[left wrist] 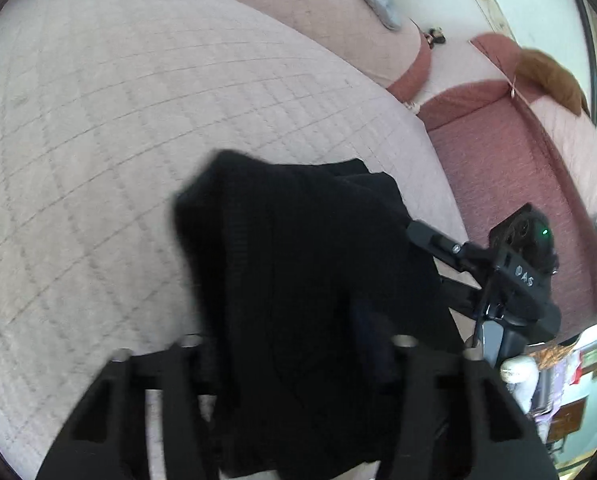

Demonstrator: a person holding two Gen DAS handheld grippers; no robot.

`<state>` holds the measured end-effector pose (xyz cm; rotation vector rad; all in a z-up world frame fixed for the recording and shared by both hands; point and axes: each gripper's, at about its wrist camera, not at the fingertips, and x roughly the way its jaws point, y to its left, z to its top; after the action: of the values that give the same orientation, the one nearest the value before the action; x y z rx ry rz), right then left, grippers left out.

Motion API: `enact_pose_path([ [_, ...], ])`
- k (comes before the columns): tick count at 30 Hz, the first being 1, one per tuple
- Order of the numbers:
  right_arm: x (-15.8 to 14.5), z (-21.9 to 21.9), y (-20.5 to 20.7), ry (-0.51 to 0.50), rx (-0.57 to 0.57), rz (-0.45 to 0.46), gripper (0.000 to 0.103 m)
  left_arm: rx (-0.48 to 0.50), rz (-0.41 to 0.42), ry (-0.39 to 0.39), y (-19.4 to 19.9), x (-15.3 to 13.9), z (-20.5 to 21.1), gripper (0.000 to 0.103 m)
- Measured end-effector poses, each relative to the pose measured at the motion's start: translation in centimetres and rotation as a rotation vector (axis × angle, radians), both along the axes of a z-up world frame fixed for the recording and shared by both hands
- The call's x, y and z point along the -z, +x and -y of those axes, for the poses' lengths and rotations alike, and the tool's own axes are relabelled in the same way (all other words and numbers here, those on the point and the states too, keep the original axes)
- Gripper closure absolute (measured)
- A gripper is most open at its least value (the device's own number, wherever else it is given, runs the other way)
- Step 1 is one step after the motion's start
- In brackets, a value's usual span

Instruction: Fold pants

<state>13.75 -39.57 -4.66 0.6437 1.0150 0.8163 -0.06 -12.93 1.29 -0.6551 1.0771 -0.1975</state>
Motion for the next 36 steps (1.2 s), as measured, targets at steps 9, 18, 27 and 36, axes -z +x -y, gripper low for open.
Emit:
enact_pose_path([
  [9, -3.1, -1.1, -1.9, -0.069, -0.029, 0.084, 0.070, 0.018, 0.071, 0.106, -1.6, -2.6, 0.9, 0.070],
  [18, -3.3, -0.9, -3.3, -0.211, -0.009, 0.146, 0.063, 0.027, 0.009, 0.110, 0.9, -0.2, 1.7, 0.035],
  [27, -1.1, -1.6, -3.0, -0.140, -0.038, 0.065, 0.044, 0.034, 0.039, 0.144, 0.8, -1.3, 2.9, 0.066],
  [36, -6.8, -2.1, -4.7, -0.103, -0.046, 0.184, 0.073, 0.023, 0.092, 0.073, 2.3, -4.9, 1.5, 0.069],
])
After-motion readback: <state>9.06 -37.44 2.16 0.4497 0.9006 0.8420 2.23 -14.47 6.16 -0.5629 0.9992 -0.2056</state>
